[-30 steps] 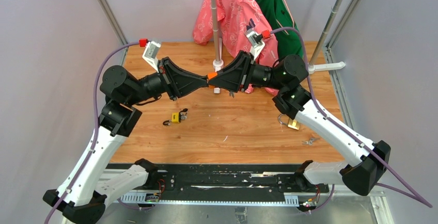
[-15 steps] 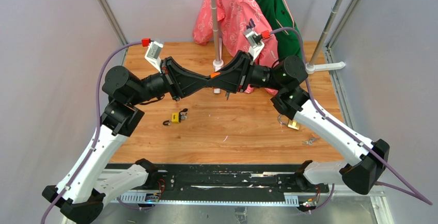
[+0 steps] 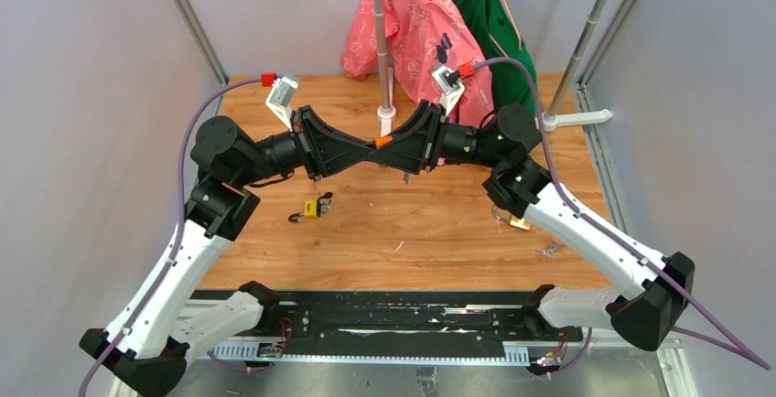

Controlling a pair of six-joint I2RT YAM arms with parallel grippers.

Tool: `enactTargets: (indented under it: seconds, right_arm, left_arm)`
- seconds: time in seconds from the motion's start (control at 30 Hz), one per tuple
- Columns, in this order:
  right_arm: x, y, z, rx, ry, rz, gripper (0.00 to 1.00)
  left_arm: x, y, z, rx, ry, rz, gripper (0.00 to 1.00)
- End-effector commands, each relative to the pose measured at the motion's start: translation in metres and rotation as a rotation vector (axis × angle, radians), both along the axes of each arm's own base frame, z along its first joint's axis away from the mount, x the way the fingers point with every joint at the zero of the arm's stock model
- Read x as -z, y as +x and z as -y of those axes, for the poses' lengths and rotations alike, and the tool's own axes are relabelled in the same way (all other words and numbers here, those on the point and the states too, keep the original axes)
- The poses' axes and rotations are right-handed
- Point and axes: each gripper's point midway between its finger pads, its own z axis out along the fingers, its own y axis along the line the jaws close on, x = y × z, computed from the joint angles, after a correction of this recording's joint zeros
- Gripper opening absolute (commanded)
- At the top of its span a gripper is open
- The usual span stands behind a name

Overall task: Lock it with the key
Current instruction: Lock the lock.

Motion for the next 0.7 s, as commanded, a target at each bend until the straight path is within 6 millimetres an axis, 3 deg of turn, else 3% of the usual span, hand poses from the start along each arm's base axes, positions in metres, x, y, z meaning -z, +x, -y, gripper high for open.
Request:
enactTargets:
  seconds: [0.0, 0.1, 0.4, 0.6, 0.67]
  right_arm:
    - [0.003, -0.020, 0.002, -0.052, -0.027, -0.018, 0.49]
    - [-0.002, -0.023, 0.010, -0.042, -0.020, -0.007, 0.60]
    - [-0.001, -0.015, 0.032, 0.011, -0.007, -0.028, 0.57]
    - [0.006, -0.008, 0.040, 0.030, -0.032, -0.033, 0.60]
    - [0.006, -0.008, 0.040, 0.022, -0.029, -0.032, 0.56]
  left_arm:
    - [0.011, 0.007, 0.000, 0.008, 0.008, -0.031, 0.00]
    - [0.007, 0.008, -0.005, -0.004, -0.002, -0.031, 0.00]
    - [0.001, 0.004, -0.010, 0.011, -0.018, -0.023, 0.00]
    - [0.000, -0.002, -0.009, 0.053, -0.018, -0.026, 0.00]
    - [-0.002, -0.004, -0.009, 0.056, -0.022, -0.025, 0.00]
